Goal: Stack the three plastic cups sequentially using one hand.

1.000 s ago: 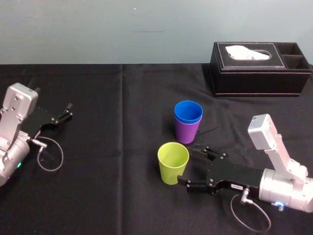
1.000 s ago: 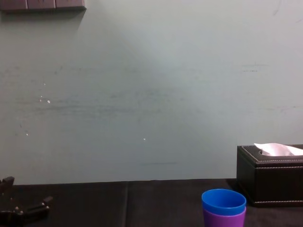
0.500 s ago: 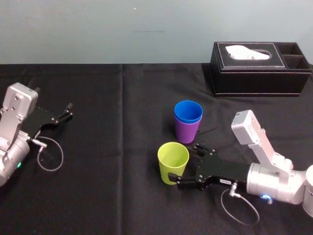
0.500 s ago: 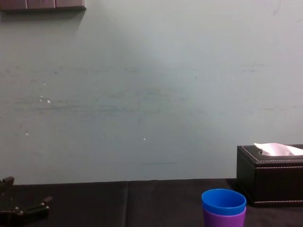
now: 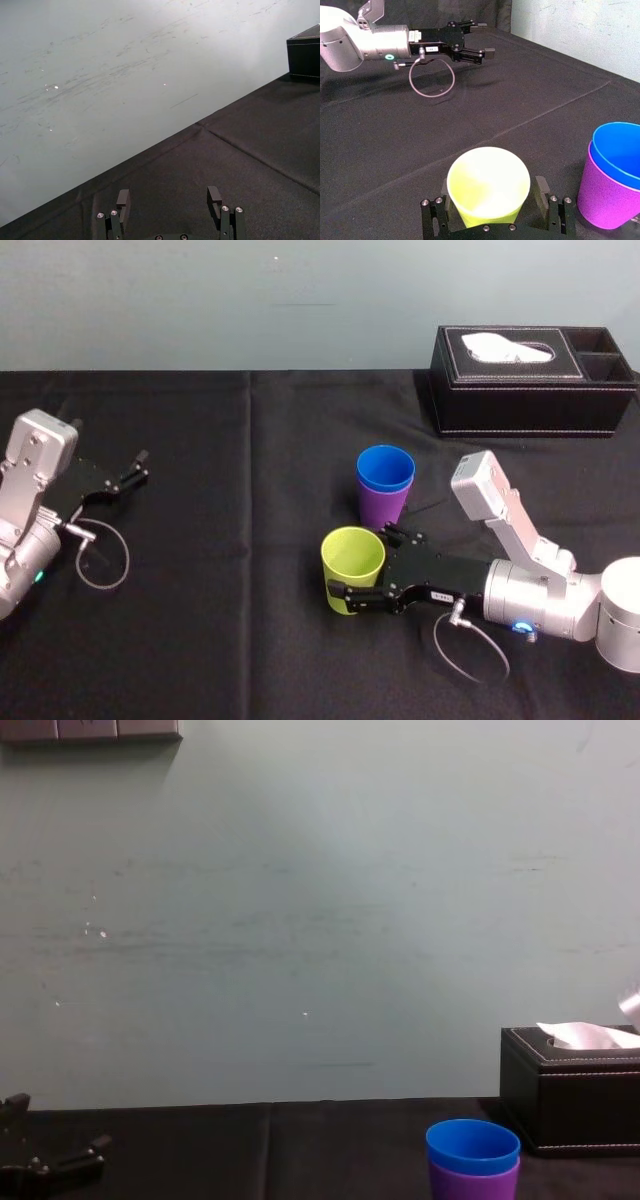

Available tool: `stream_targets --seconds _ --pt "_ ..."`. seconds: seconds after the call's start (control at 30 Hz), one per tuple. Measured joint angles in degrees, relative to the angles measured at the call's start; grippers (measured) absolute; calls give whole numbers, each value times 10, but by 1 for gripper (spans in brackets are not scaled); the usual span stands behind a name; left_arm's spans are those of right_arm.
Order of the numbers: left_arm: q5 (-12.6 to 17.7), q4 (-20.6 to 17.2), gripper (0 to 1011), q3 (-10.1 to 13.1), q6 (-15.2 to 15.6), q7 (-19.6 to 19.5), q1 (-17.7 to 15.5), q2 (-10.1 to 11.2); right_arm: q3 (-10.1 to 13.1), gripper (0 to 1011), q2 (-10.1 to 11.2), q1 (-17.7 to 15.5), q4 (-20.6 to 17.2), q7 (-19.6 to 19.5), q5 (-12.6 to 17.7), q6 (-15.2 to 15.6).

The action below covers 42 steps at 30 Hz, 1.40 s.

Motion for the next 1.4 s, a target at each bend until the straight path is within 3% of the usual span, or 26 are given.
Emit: stream_targets --seconds 0.47,0.63,0.8,1.4 --pt "0 0 1011 0 0 0 0 0 2 1000 2 -3 -3 0 0 0" --pt "0 0 1011 0 0 0 0 0 2 927 3 -3 -4 0 1 0" --pt "0 0 1012 0 0 0 0 0 2 781 3 -3 -4 0 1 0" --pt "0 0 1011 0 0 0 0 0 3 735 3 -4 -5 0 1 -1"
